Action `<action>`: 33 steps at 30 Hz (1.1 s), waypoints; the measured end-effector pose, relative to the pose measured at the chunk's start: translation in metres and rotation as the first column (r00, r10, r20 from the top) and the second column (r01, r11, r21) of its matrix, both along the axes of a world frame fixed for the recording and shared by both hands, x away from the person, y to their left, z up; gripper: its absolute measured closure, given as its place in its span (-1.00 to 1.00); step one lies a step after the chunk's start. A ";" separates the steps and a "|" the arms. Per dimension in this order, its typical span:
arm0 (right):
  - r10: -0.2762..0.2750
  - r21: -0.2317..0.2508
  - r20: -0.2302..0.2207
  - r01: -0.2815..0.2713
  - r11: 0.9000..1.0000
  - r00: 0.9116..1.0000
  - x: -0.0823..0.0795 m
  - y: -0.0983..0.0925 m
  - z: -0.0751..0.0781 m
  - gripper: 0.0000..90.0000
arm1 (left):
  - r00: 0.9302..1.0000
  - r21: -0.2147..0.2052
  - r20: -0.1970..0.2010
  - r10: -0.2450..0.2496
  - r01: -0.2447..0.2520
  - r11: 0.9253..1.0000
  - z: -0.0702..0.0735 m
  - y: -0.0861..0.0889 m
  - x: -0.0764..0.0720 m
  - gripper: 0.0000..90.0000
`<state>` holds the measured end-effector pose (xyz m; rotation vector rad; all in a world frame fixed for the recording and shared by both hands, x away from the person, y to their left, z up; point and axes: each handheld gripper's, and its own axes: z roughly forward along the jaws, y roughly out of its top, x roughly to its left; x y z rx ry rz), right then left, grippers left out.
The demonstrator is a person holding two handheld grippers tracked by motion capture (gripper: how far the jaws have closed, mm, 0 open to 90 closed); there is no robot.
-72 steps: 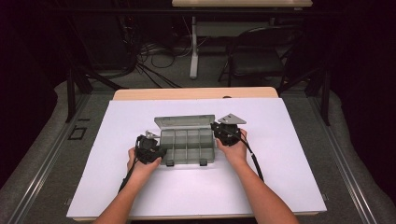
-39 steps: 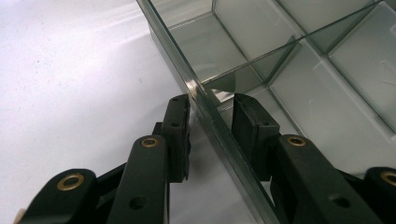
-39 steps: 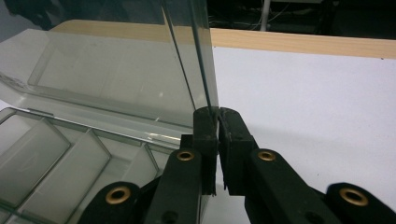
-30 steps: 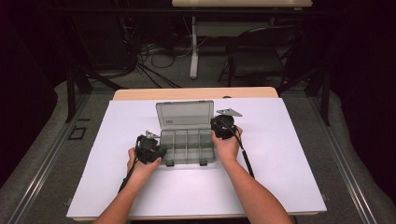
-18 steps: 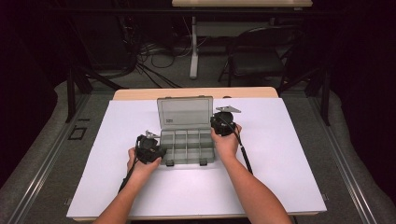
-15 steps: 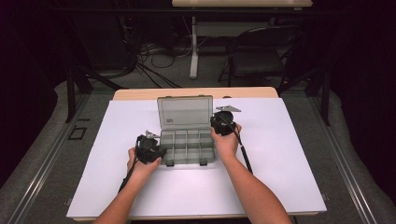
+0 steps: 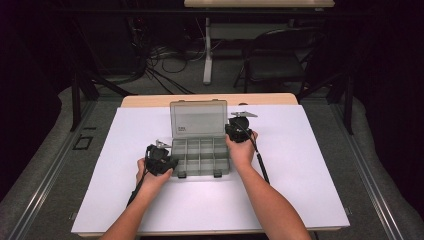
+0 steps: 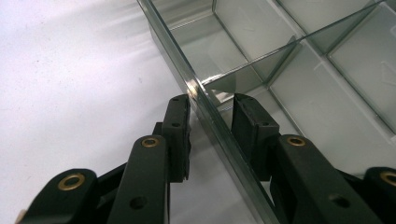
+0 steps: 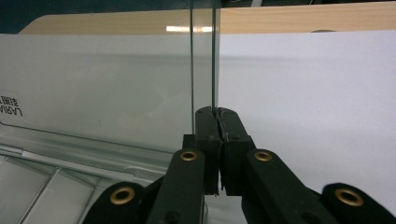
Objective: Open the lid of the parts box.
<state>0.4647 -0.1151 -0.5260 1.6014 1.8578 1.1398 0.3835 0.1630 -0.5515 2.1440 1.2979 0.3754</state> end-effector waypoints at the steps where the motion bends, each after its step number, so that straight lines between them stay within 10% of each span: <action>1: 0.002 0.002 -0.003 -0.002 1.000 1.000 0.001 0.000 0.000 0.97 | 1.000 0.000 0.000 0.000 0.000 1.000 0.000 0.000 0.000 0.50; 33: -0.012 0.016 -0.043 0.013 1.000 0.999 0.009 -0.001 -0.007 0.98 | 1.000 0.003 0.001 -0.001 0.001 1.000 0.000 0.000 0.000 0.50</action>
